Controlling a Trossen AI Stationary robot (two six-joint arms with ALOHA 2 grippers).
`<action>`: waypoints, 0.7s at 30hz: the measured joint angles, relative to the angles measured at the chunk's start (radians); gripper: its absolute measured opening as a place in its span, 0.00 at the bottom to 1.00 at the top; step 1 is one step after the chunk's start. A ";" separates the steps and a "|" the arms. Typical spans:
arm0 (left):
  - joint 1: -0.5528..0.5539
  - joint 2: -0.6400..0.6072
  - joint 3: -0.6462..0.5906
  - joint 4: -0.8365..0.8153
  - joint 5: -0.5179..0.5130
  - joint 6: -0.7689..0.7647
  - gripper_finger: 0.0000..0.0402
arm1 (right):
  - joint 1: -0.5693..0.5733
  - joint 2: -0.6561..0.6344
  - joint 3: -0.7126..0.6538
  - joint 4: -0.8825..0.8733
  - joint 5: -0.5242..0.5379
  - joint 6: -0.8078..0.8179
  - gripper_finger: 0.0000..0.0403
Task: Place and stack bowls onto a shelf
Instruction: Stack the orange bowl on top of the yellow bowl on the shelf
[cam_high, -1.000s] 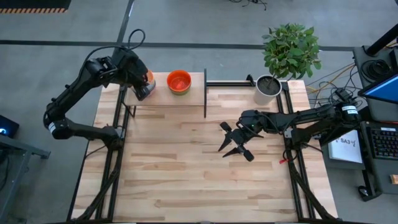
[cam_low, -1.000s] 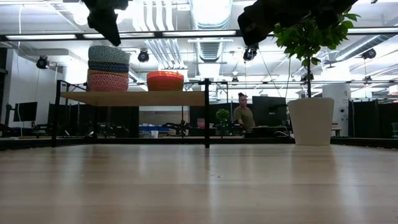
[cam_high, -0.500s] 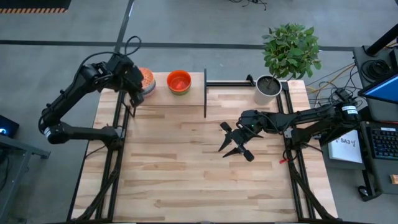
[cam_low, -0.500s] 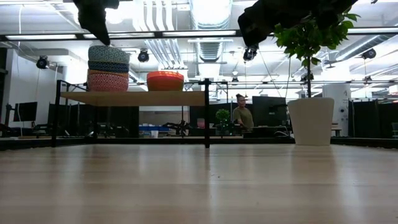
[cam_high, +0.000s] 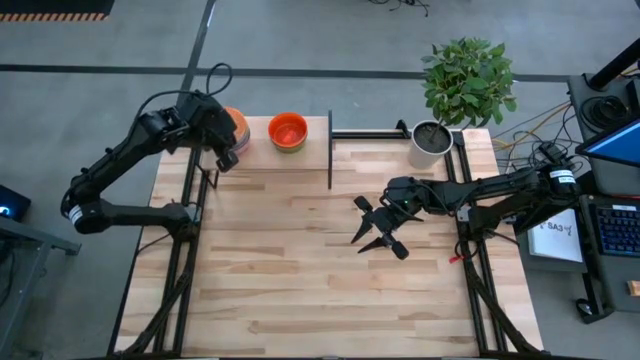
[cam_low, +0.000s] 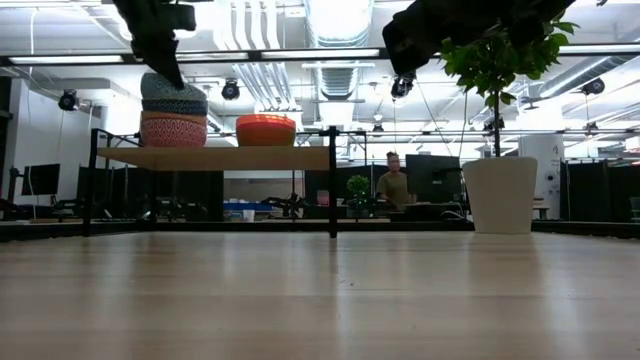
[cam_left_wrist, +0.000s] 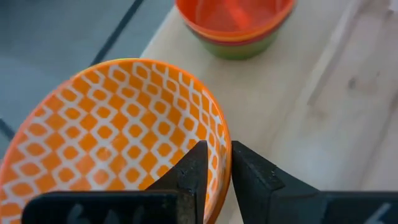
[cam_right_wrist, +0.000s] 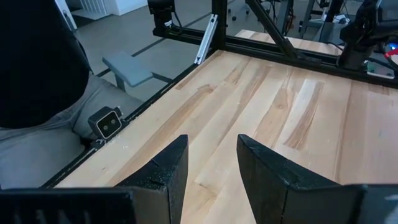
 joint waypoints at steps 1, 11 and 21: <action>0.000 0.002 0.001 0.005 -0.016 0.000 0.12 | 0.000 0.000 0.000 0.000 0.000 0.000 0.32; 0.001 -0.003 0.002 0.017 -0.056 0.008 0.12 | 0.000 0.000 0.000 -0.002 0.000 0.000 0.32; 0.000 -0.027 0.032 0.035 -0.016 0.007 0.12 | 0.000 0.000 0.000 -0.003 0.000 0.000 0.32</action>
